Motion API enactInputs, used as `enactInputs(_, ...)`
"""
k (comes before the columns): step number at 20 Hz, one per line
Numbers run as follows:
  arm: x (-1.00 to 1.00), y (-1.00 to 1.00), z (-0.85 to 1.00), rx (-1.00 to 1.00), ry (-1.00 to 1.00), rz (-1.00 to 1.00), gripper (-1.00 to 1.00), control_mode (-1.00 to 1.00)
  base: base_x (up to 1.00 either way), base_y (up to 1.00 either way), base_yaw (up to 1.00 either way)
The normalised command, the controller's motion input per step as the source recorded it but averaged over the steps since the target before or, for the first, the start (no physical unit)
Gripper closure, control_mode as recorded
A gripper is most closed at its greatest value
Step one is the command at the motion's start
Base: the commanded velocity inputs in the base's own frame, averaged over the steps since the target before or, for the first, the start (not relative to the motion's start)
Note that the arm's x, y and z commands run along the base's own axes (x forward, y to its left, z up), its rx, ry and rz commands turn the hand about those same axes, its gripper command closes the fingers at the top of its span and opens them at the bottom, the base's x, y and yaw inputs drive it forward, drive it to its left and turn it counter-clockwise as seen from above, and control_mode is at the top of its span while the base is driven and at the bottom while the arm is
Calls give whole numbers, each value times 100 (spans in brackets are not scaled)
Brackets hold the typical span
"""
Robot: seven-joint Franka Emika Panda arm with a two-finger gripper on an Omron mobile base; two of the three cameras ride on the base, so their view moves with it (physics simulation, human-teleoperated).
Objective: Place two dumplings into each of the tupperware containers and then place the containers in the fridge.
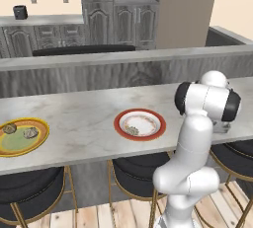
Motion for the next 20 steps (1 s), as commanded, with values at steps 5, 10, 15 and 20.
enactInputs(5, 20, 0, 17, 0, -4, 12, -100, -100, 0, 0, 0)
enactInputs(10, 20, 0, 3, -1, -4, 34, -100, -100, 0, 0, 0)
enactInputs(15, -50, -7, 27, -1, -26, 43, -100, -100, 0, 0, 0)
enactInputs(20, -65, -1, 44, -6, -33, 46, -100, -100, 0, 0, 0)
